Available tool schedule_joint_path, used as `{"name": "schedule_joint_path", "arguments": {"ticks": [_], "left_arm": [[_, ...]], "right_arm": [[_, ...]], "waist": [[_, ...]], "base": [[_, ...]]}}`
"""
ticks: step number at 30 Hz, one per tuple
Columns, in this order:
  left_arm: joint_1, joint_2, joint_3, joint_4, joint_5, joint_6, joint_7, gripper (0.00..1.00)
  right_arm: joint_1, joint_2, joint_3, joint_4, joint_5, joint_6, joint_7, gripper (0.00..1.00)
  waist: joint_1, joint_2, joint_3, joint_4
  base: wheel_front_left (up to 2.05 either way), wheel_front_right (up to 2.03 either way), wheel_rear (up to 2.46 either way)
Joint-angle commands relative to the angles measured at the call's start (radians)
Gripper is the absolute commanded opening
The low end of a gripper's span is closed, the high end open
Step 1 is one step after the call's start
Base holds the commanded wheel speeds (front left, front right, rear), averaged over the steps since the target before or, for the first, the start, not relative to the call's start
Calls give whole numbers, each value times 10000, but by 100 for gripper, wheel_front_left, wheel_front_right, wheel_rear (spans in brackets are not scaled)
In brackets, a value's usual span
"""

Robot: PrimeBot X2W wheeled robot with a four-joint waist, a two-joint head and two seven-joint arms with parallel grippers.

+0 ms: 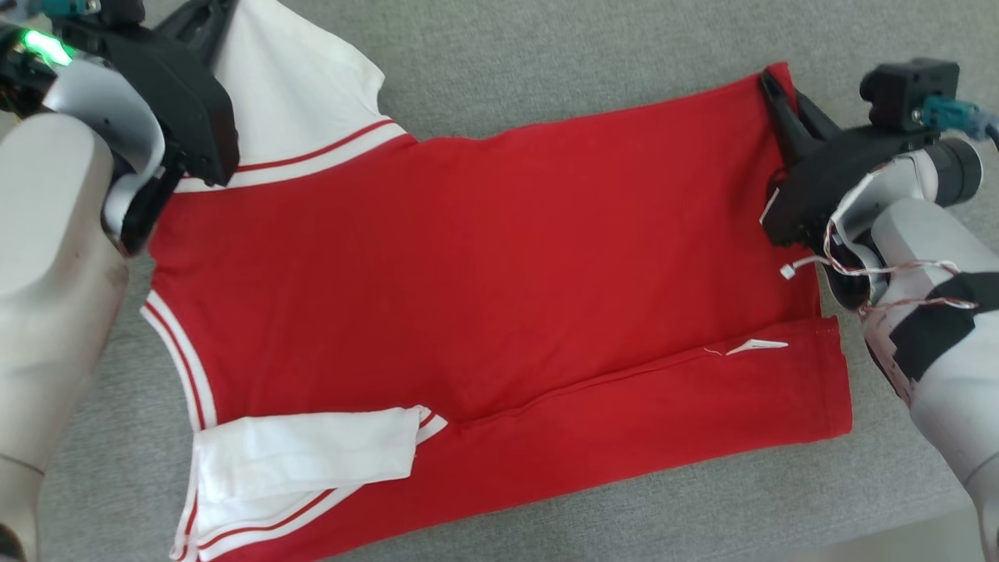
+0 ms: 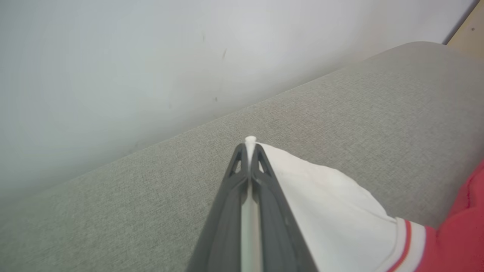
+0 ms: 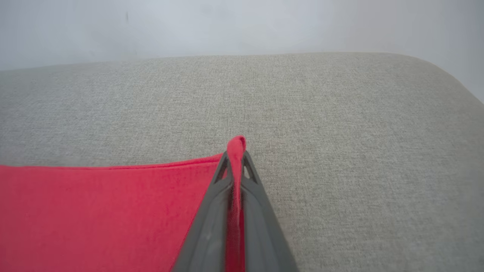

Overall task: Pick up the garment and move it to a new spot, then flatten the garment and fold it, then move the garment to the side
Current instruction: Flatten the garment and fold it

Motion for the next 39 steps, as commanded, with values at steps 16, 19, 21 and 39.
{"name": "schedule_joint_path", "arguments": {"ticks": [16,19,21,39], "left_arm": [[3055,563,280,-2957,-823,630,-1934,0],[3998,761,412,-3900,-1026,1031,-2137,0],[4638,869,497,-4542,-1167,1315,-2239,0],[9276,721,1069,-7797,-1520,2986,-2772,0]], "right_arm": [[1646,-1103,656,-934,470,-25,-1246,0],[2012,-1292,531,-1068,550,-25,-1267,0],[2241,-1391,318,-1342,534,-25,-1274,0],[5892,-1558,-2489,-3899,-637,-25,-1276,0]], "waist": [[0,-1,-1466,773],[0,-1,-1630,882],[0,-1,-1724,973],[0,-1,-2400,1330]], "base": [[0,0,0],[0,0,0],[0,0,0],[0,0,0]]}}
